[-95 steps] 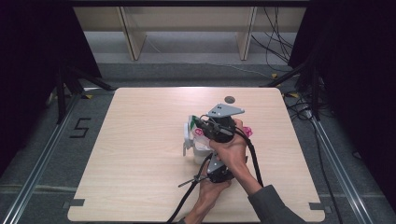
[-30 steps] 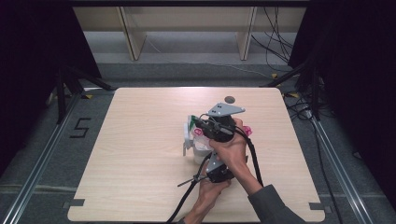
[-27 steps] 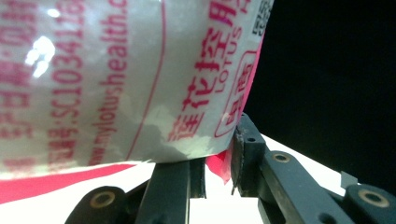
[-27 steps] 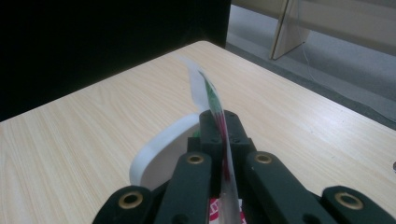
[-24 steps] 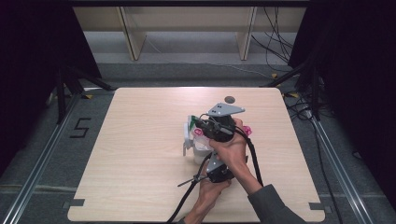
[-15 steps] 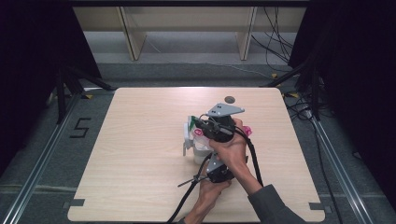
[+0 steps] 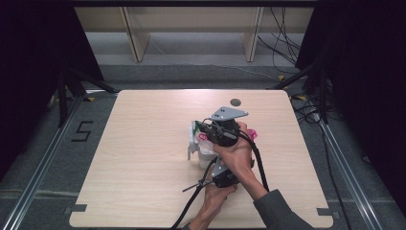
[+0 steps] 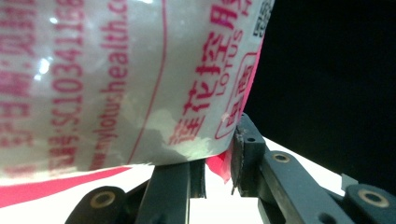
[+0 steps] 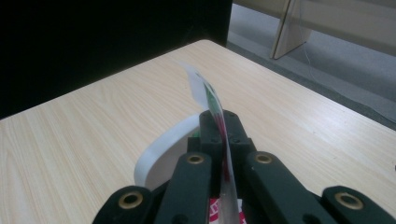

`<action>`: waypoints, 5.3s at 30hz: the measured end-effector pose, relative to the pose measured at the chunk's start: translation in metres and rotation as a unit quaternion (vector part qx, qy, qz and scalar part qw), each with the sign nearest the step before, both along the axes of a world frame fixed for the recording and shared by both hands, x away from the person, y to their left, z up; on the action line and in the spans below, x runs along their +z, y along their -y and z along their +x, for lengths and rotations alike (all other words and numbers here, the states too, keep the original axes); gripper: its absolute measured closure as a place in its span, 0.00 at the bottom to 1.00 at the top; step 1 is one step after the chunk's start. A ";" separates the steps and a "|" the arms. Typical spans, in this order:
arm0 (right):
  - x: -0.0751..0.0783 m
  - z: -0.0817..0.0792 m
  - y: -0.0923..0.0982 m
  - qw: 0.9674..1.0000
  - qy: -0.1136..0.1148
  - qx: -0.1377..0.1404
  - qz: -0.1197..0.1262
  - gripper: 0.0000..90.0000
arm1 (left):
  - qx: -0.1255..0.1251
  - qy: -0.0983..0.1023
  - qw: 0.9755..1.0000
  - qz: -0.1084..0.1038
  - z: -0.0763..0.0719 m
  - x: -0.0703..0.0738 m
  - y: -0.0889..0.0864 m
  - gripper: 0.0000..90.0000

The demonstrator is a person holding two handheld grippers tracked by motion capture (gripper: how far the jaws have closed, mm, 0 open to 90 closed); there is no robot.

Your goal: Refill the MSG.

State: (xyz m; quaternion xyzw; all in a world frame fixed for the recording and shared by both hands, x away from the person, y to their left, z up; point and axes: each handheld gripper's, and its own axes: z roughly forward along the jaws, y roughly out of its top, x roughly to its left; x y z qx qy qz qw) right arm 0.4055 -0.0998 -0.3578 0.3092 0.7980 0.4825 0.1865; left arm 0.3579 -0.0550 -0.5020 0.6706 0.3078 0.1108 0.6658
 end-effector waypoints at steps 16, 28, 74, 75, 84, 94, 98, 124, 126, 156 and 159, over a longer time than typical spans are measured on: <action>0.001 -0.003 0.001 1.000 -0.007 -0.002 0.007 1.00 | 0.006 0.001 1.000 0.020 0.000 0.000 0.000 0.86; 0.001 -0.002 0.002 1.000 -0.009 0.000 0.014 1.00 | 0.000 -0.002 1.000 0.009 0.000 0.000 0.001 0.86; 0.000 -0.002 0.001 1.000 0.001 0.005 0.015 1.00 | -0.017 -0.020 1.000 -0.014 -0.002 -0.001 0.004 0.86; 0.001 -0.002 0.002 1.000 -0.002 0.006 0.007 1.00 | -0.020 -0.020 1.000 -0.012 -0.001 -0.001 0.003 0.86; 0.002 -0.002 0.003 1.000 -0.002 0.008 0.017 1.00 | -0.019 -0.014 1.000 0.001 -0.002 -0.001 0.003 0.86; 0.006 -0.004 0.011 0.999 0.007 0.017 0.032 1.00 | -0.026 -0.006 0.999 0.026 -0.002 -0.002 0.000 0.86; 0.006 -0.005 0.014 0.999 -0.001 0.009 0.044 1.00 | -0.029 -0.009 0.999 0.029 -0.002 -0.004 0.000 0.86; 0.020 -0.018 0.049 0.995 0.023 0.002 0.098 1.00 | -0.033 -0.028 0.999 0.027 0.000 -0.009 -0.006 0.83; 0.020 -0.019 0.053 0.994 0.021 0.001 0.109 1.00 | -0.032 -0.032 0.999 0.027 0.000 -0.010 -0.007 0.82; 0.002 -0.032 0.098 0.981 0.024 -0.018 0.191 1.00 | -0.028 -0.043 0.994 0.098 0.006 -0.010 -0.023 0.59; -0.001 -0.032 0.101 0.980 0.030 -0.021 0.196 1.00 | -0.030 -0.048 0.993 0.106 0.006 -0.009 -0.026 0.55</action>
